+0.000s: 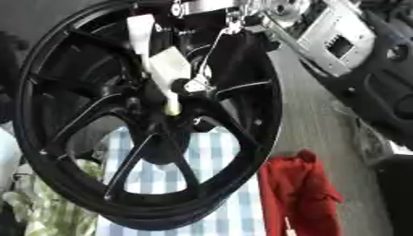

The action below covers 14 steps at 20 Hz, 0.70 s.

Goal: Pull the pin out of the wheel hub.

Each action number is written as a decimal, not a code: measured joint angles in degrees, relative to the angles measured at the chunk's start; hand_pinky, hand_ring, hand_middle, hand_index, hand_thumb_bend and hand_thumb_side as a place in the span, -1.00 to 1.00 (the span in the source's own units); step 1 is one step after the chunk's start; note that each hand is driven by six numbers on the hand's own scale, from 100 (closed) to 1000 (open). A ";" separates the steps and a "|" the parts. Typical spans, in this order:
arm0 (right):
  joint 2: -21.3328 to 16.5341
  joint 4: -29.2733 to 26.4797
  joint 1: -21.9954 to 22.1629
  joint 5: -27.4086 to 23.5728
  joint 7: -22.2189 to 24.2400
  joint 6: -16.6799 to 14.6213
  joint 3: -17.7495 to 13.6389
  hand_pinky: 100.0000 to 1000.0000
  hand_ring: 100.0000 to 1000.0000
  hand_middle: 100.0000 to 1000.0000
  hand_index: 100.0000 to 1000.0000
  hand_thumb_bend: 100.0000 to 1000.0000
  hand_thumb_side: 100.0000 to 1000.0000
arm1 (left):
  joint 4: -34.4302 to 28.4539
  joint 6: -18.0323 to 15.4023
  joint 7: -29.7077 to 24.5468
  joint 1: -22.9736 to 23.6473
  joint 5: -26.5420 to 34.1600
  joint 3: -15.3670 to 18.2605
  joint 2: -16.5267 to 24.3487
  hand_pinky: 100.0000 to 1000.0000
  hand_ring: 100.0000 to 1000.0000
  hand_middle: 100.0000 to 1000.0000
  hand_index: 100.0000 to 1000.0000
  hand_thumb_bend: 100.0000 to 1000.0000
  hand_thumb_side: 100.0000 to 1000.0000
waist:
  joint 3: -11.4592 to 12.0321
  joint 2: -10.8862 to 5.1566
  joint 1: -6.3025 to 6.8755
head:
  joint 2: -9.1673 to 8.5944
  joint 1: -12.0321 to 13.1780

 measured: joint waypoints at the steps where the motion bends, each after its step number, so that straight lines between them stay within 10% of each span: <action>1: -0.83 -0.53 0.20 -0.69 -0.25 0.28 -0.51 0.52 0.08 -0.41 -0.30 -1.00 -1.00 | 0.00 0.00 0.00 0.03 0.00 0.00 0.01 0.48 0.63 0.48 0.56 -1.00 0.71 | -0.14 -0.10 0.00 | 0.02 0.00; 14: -13.39 -5.00 14.37 -12.72 -14.63 2.69 -15.80 0.53 0.05 -0.42 -0.31 -1.00 -1.00 | 0.01 -0.24 0.46 0.56 0.02 0.05 0.41 0.48 0.63 0.48 0.55 -1.00 0.69 | -2.25 -1.52 0.65 | -0.08 0.05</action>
